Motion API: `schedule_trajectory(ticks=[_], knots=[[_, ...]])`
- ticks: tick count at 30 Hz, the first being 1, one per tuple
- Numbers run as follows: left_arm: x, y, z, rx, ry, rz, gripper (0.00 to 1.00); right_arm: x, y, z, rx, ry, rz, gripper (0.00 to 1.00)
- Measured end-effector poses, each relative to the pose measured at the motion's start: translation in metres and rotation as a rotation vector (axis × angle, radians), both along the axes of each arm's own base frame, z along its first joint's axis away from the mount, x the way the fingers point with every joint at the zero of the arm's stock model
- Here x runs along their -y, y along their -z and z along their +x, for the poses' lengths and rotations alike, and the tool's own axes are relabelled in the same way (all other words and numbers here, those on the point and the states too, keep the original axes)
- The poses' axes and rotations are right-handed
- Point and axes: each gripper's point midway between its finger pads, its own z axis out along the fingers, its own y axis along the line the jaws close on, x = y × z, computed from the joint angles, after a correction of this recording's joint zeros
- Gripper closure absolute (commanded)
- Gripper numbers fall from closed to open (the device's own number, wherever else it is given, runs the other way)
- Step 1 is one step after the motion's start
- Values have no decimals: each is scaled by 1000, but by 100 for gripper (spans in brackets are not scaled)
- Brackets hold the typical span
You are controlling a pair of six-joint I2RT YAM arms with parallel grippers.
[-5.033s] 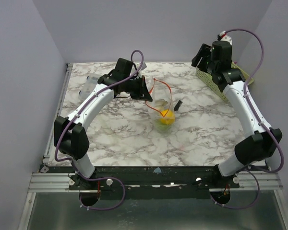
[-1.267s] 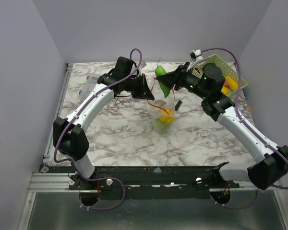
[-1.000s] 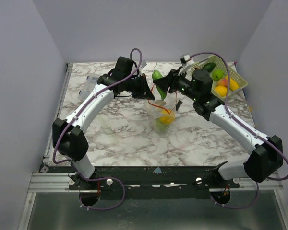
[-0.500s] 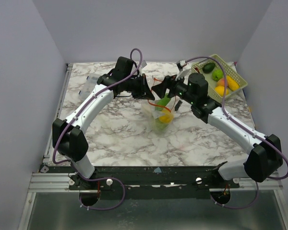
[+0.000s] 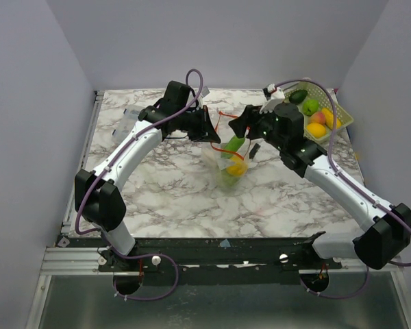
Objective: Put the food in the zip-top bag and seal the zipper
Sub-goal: Place the fake vegetable in the zipper food storage bag, then adjust the zipper food storage bag at the center of the board.
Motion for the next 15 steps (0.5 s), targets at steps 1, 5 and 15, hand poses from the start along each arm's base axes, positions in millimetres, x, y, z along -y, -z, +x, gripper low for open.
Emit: schedule_trajectory(ticks=[1,5,15], knots=[[0,0,0,1,0,0,100,3,3,-1,-14,12,-8,40],[0,0,0,7,5,2,100,22,22,-5,-86,93,-75,44],[0,0,0,11,9,3,100,48,34,-17,-136,163,-162,64]])
